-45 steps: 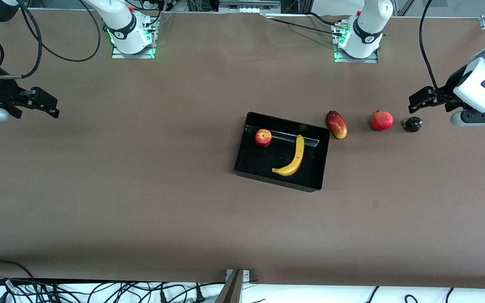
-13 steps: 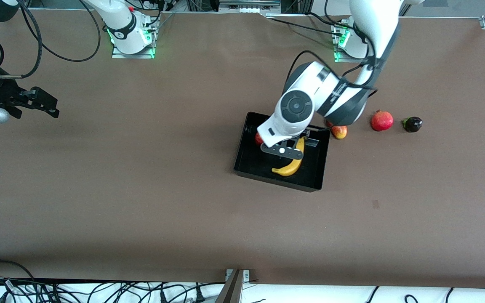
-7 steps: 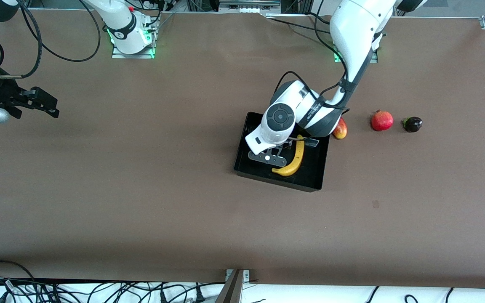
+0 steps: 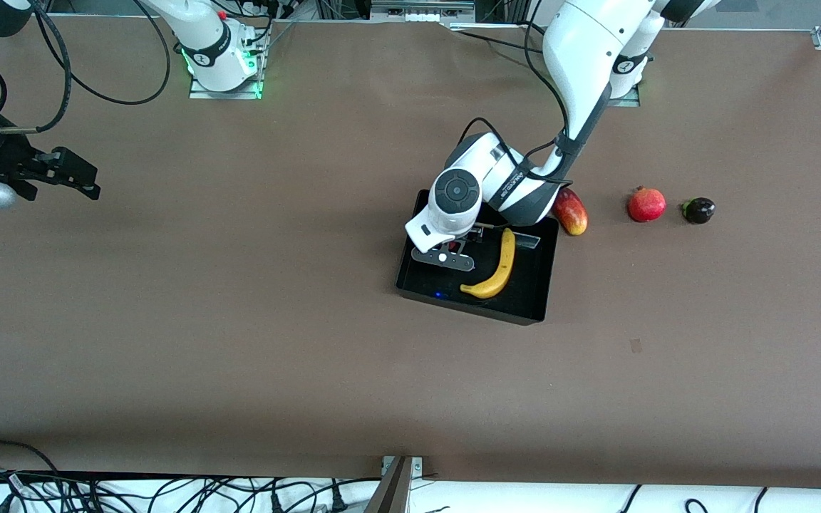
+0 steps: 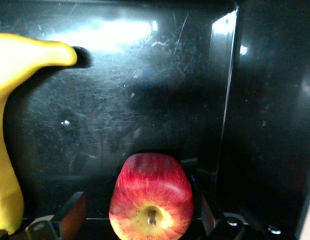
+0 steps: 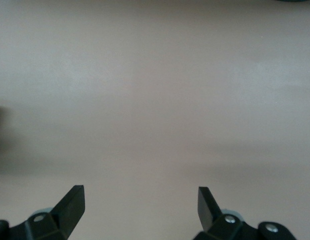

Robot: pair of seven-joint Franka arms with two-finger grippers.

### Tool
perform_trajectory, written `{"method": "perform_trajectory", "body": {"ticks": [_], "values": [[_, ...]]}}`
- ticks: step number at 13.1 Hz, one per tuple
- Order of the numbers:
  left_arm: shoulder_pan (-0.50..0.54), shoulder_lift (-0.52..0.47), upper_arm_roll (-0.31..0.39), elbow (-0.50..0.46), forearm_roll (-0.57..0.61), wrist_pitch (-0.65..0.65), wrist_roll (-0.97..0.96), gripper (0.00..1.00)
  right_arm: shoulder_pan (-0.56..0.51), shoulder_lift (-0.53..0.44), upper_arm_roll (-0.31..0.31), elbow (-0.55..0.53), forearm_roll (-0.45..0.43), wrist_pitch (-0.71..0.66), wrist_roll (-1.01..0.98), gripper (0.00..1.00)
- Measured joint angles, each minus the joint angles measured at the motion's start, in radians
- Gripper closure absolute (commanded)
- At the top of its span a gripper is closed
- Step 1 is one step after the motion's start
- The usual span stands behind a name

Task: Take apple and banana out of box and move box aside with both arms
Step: 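Lower the open left gripper onto the red apple in the tray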

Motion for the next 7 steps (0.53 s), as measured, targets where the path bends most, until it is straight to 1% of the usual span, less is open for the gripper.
{"method": "perform_trajectory", "body": {"ticks": [1,2,3,4,5,6,7], "values": [[0.0,0.003,0.0,-0.004,0.0,0.003,0.0,0.0,0.0,0.0,0.0,0.0,0.0,0.0,0.0,0.0],[-0.001,0.007,0.0,-0.006,0.0,0.004,0.0,0.09,0.0,0.0,0.0,0.0,0.0,0.0,0.0,0.0],[-0.002,0.01,0.0,-0.008,0.0,0.004,0.0,0.25,0.0,0.0,0.0,0.0,0.0,0.0,0.0,0.0],[-0.005,0.012,0.0,-0.009,0.0,0.005,0.0,0.44,0.0,0.0,0.0,0.0,0.0,0.0,0.0,0.0],[-0.008,0.012,0.0,-0.009,0.0,0.005,0.0,0.56,0.0,0.0,0.0,0.0,0.0,0.0,0.0,0.0],[-0.01,0.012,0.0,-0.009,0.0,0.004,0.0,0.6,0.0,0.0,0.0,0.0,0.0,0.0,0.0,0.0],[-0.01,0.011,0.0,-0.009,0.0,0.004,0.0,0.6,0.0,0.0,0.0,0.0,0.0,0.0,0.0,0.0]]}}
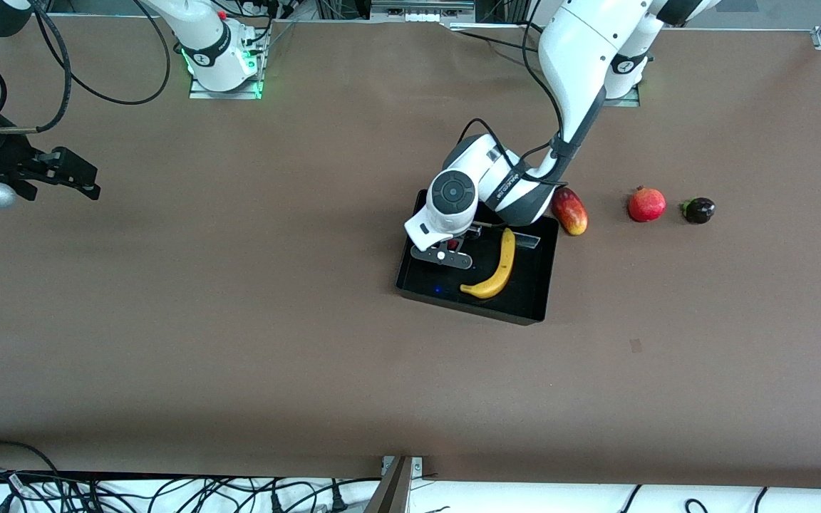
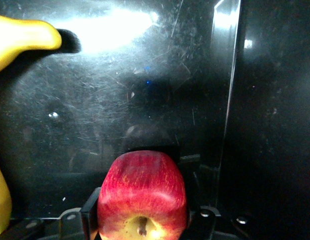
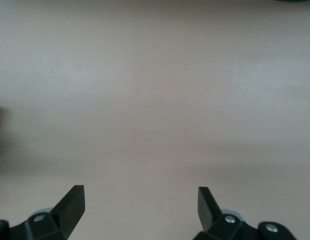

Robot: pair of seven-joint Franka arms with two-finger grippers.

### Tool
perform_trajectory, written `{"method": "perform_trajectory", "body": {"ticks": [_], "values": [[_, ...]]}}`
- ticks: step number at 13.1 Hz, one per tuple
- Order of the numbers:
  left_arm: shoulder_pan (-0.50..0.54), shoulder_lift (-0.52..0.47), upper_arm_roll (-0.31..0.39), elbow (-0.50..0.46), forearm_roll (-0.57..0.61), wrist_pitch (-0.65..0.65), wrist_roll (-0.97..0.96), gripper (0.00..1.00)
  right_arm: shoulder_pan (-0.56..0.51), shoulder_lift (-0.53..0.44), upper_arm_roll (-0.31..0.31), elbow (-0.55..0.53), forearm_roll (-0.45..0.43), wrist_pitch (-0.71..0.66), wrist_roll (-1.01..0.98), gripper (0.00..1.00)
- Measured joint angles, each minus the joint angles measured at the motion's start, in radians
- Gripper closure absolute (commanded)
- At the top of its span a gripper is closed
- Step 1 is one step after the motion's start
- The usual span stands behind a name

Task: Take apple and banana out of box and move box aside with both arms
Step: 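Lower the open left gripper onto the red apple in the tray, then grasp the red apple and lift it out of the tray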

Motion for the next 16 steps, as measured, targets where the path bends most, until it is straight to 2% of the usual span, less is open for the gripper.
{"method": "perform_trajectory", "body": {"ticks": [3,5,10,12,16], "values": [[0.005,-0.003,0.002,0.004,0.0,-0.006,-0.002,0.57,0.0,0.0,0.0,0.0,0.0,0.0,0.0,0.0],[0.026,-0.034,0.007,0.025,-0.001,-0.062,-0.004,0.57,0.0,0.0,0.0,0.0,0.0,0.0,0.0,0.0],[0.198,-0.222,0.02,0.079,-0.022,-0.294,0.004,0.54,0.0,0.0,0.0,0.0,0.0,0.0,0.0,0.0],[0.276,-0.256,0.029,0.086,-0.018,-0.362,0.103,0.55,0.0,0.0,0.0,0.0,0.0,-0.001,0.0,0.0],[0.475,-0.231,0.039,0.068,0.035,-0.423,0.443,0.55,0.0,0.0,0.0,0.0,0.0,-0.001,0.0,0.0]]}}
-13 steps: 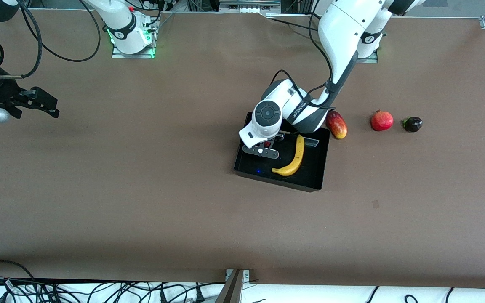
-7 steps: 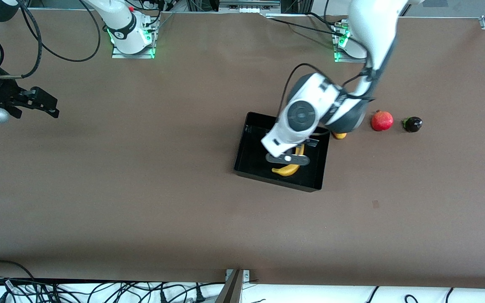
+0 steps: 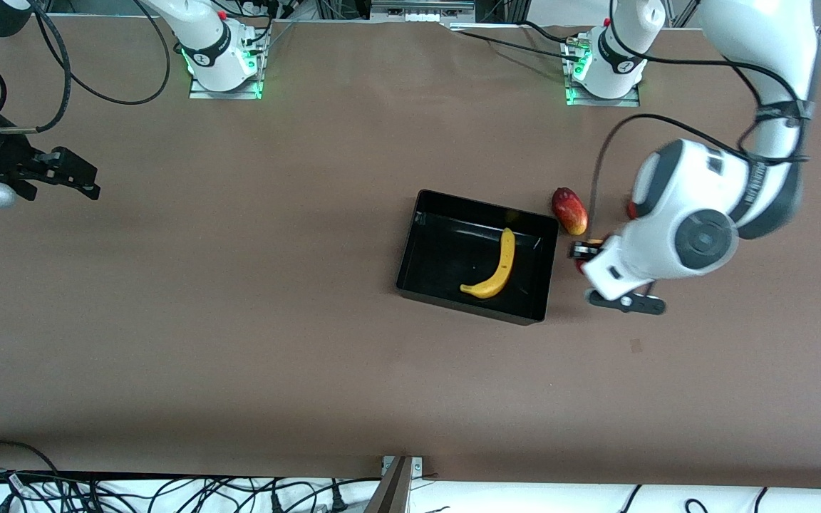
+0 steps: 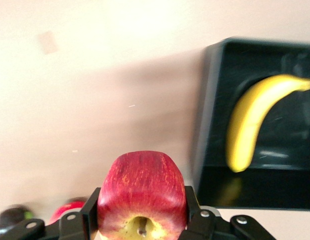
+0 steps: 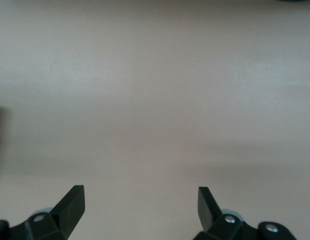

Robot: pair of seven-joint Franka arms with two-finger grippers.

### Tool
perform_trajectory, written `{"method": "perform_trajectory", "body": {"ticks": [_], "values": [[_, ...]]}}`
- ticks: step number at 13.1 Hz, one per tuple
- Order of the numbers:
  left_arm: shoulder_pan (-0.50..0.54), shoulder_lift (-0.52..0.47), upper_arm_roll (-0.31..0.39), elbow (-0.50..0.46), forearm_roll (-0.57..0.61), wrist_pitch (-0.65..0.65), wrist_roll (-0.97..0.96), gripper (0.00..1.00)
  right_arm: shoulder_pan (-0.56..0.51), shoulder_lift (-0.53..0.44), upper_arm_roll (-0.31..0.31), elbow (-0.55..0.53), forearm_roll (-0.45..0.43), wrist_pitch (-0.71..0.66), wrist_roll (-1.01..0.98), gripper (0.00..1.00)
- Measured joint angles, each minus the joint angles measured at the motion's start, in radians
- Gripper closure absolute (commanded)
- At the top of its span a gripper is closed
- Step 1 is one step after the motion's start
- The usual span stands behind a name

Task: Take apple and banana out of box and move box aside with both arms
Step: 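Grasp the red apple and lift it out of the tray, then lower the red apple onto the table and open the left gripper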

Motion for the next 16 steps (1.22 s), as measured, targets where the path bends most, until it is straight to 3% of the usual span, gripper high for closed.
{"method": "perform_trajectory", "body": {"ticks": [2,6,7,8,10,14,16], "values": [[0.062,0.029,0.0,-0.034,0.06,0.025,0.092,0.54,0.0,0.0,0.0,0.0,0.0,0.0,0.0,0.0],[0.085,0.062,-0.003,-0.211,0.083,0.27,0.143,0.53,0.0,0.0,0.0,0.0,0.0,0.0,0.0,0.0],[0.085,0.062,-0.007,-0.255,0.09,0.329,0.144,0.49,0.0,0.0,0.0,0.0,0.0,0.0,0.0,0.0],[0.085,0.062,-0.008,-0.289,0.1,0.377,0.144,0.39,0.0,0.0,0.0,0.0,0.0,0.0,0.0,0.0],[0.091,0.062,-0.008,-0.324,0.113,0.423,0.144,0.0,0.0,0.0,0.0,0.0,0.0,0.0,0.0,0.0],[0.103,0.045,-0.015,-0.31,0.115,0.409,0.165,0.0,0.0,0.0,0.0,0.0,0.0,0.0,0.0,0.0],[0.101,0.026,-0.03,-0.231,0.115,0.305,0.165,0.0,0.0,0.0,0.0,0.0,0.0,0.0,0.0,0.0]]}}
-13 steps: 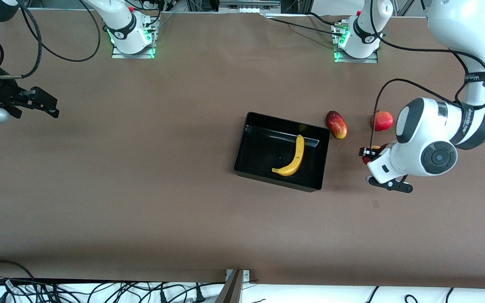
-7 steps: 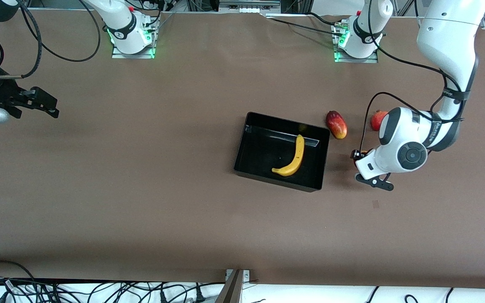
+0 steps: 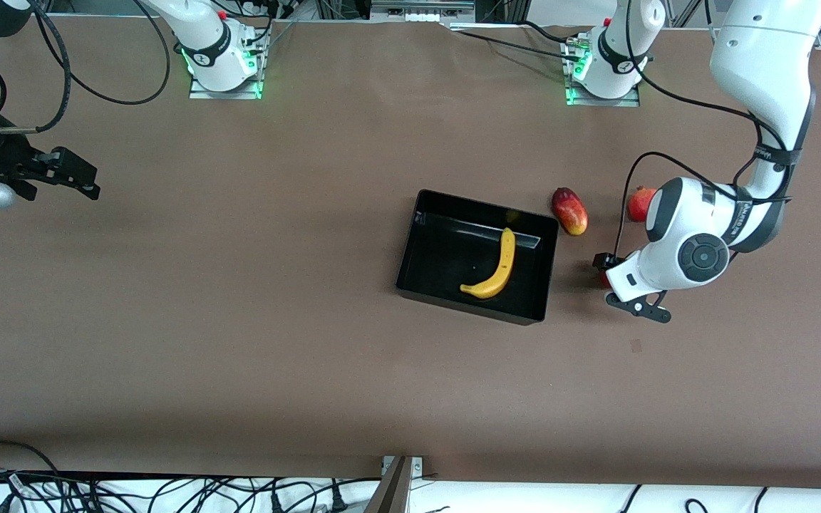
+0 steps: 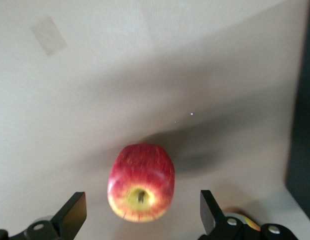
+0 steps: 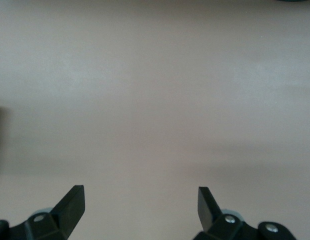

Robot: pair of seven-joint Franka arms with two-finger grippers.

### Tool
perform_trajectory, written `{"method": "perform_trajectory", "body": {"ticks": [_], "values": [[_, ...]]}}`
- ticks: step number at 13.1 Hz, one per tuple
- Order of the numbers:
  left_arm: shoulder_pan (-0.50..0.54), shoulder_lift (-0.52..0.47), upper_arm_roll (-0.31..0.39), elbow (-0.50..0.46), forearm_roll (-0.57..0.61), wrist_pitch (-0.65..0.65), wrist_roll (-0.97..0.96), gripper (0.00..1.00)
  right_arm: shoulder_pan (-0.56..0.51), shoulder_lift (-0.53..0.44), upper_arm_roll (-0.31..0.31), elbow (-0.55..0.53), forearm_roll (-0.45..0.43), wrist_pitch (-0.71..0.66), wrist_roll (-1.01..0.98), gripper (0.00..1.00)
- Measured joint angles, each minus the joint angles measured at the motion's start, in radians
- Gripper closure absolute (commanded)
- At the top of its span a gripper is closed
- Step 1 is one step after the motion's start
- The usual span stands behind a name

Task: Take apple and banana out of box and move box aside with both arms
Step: 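Lower the red apple onto the table and open the left gripper, then move the left gripper over the yellow banana in the tray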

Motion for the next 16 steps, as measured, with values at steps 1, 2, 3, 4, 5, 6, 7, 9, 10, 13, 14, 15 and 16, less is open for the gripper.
{"method": "perform_trajectory", "body": {"ticks": [1,2,3,4,5,6,7,9,10,13,14,15,16], "values": [[-0.003,-0.007,-0.014,0.063,-0.004,-0.073,-0.002,0.0,0.0,0.0,0.0,0.0,0.0,0.0,0.0,0.0],[-0.011,-0.015,-0.031,0.133,-0.017,-0.143,-0.008,0.0,0.0,0.0,0.0,0.0,0.0,0.0,0.0,0.0],[-0.027,-0.021,-0.041,0.192,-0.042,-0.191,-0.013,0.0,0.0,0.0,0.0,0.0,0.0,0.0,0.0,0.0],[-0.052,-0.024,-0.046,0.232,-0.072,-0.216,-0.016,0.0,0.0,0.0,0.0,0.0,0.0,0.0,0.0,0.0],[-0.086,-0.024,-0.048,0.252,-0.097,-0.225,-0.02,0.0,0.0,0.0,0.0,0.0,0.0,0.0,0.0,0.0],[-0.131,-0.021,-0.049,0.256,-0.112,-0.226,-0.043,0.0,0.0,0.0,0.0,0.0,0.0,0.0,0.0,0.0],[-0.184,-0.011,-0.049,0.256,-0.113,-0.223,-0.097,0.0,0.0,0.0,0.0,0.0,0.0,0.0,0.0,0.0],[-0.29,0.021,-0.048,0.255,-0.113,-0.164,-0.218,0.0,0.0,0.0,0.0,0.0,0.0,0.001,0.0,0.0],[-0.322,0.042,-0.047,0.253,-0.112,-0.121,-0.251,0.0,0.0,0.0,0.0,0.0,0.0,0.001,0.0,0.0],[-0.338,0.112,-0.042,0.234,-0.106,-0.029,-0.261,0.0,0.0,0.0,0.0,0.0,0.0,0.001,0.0,0.0],[-0.338,0.131,-0.041,0.221,-0.096,0.006,-0.26,0.0,0.0,0.0,0.0,0.0,0.0,0.001,0.0,0.0],[-0.341,0.145,-0.041,0.197,-0.076,0.047,-0.26,0.0,0.0,0.0,0.0,0.0,0.0,0.001,0.0,0.0],[-0.344,0.154,-0.041,0.168,-0.059,0.095,-0.26,0.0,0.0,0.0,0.0,0.0,0.0,0.001,0.0,0.0]]}}
